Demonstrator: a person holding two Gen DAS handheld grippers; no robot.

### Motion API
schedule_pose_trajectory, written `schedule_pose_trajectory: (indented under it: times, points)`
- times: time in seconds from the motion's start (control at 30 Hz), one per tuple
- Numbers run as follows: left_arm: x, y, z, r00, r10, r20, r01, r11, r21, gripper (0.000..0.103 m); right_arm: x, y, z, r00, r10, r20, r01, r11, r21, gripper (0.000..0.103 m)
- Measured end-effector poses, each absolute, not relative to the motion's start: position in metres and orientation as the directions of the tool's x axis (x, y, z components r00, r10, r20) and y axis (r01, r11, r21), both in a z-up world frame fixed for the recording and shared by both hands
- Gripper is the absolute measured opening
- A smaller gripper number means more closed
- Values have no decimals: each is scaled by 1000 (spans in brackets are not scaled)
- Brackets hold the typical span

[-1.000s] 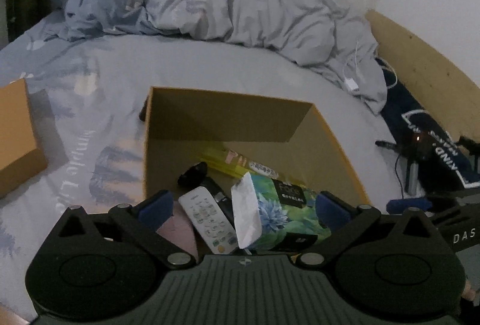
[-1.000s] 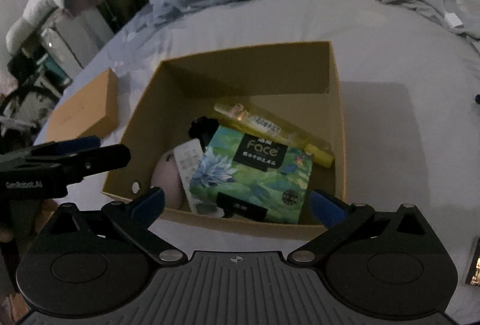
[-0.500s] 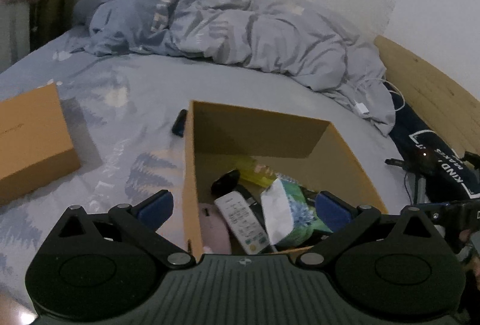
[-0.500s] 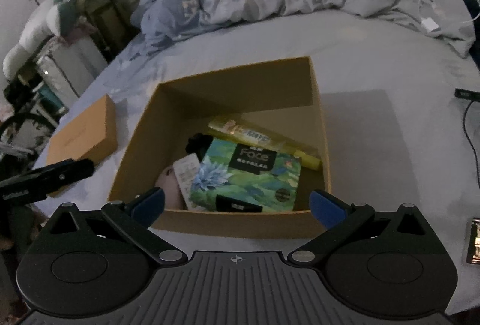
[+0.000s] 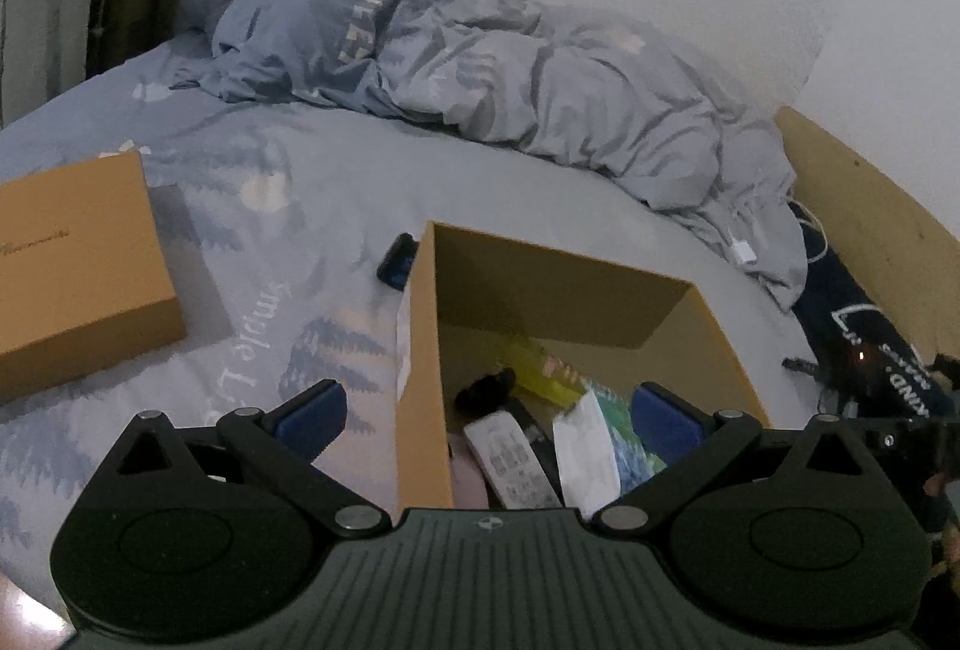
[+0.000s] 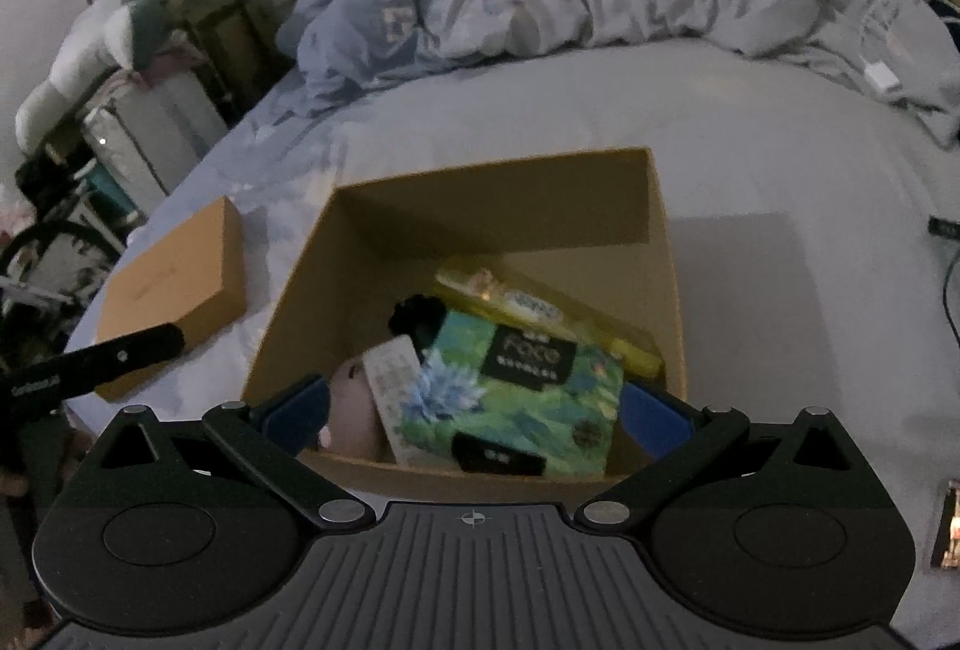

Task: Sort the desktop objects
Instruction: 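Withdraw the right tool from the box toward the blue shaver on the sheet, then close the right tool on the body of the blue Philips shaver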

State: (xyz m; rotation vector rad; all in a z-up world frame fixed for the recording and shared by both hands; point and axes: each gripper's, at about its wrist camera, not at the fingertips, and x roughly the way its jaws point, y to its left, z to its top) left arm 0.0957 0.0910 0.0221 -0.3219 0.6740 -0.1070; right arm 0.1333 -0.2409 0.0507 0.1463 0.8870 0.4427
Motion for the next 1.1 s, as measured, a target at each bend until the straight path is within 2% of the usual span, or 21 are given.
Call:
schedule_pose_trajectory:
  times: [0.7, 1.1]
  points:
    - [195, 147, 26, 781, -176, -600, -110, 906, -409, 103, 268, -147, 116, 488, 501, -715, -580, 798, 163, 103]
    - [259, 169, 8, 768, -158, -621, -155, 894, -419, 103, 373, -79, 93, 376, 524, -764, -709, 694, 126, 103]
